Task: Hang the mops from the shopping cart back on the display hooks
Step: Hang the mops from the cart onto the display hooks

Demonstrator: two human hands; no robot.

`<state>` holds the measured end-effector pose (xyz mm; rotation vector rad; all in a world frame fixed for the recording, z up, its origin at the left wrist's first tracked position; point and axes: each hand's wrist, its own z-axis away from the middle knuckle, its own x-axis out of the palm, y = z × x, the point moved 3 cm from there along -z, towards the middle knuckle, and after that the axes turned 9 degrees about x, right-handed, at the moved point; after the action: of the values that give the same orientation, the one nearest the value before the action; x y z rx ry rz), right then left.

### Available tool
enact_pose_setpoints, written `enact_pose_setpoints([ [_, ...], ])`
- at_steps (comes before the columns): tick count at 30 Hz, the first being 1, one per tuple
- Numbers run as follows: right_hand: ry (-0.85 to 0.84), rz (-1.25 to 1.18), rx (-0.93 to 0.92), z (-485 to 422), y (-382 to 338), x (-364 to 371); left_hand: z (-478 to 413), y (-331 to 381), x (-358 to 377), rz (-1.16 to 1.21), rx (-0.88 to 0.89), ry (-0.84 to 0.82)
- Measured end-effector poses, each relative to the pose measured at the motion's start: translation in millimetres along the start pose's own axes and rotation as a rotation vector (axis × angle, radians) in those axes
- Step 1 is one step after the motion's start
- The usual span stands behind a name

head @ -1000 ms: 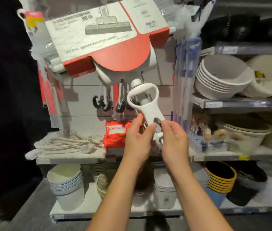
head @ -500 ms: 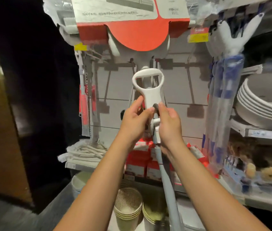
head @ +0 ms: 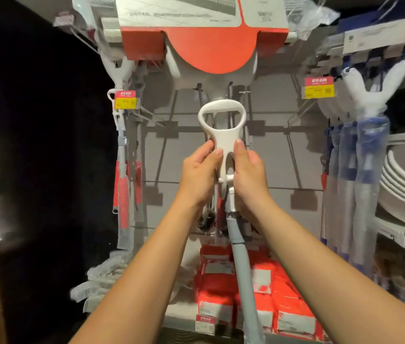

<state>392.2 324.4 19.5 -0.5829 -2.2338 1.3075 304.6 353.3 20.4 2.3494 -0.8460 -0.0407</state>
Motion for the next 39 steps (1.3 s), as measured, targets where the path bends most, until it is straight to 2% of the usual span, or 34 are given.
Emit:
enact_pose_setpoints([
  [4, 0.049, -0.031, -0.037, -34, 2, 38, -45, -10, -30, -0.042, 0.052, 0.047],
  [12, 0.085, -0.023, -0.124, -89, -7, 92, -121, -29, -71, -0.003, 0.092, 0.0],
  [21, 0.151, -0.005, -0.171, -145, -14, 106, -177, -43, -74, 0.013, 0.143, -0.024],
  [31, 0.053, 0.009, -0.194, -234, -51, 103, -258, -48, -42, -0.137, 0.247, 0.013],
  [39, -0.074, 0.015, -0.292, -312, -90, 98, -331, -55, -11, -0.294, 0.374, 0.156],
])
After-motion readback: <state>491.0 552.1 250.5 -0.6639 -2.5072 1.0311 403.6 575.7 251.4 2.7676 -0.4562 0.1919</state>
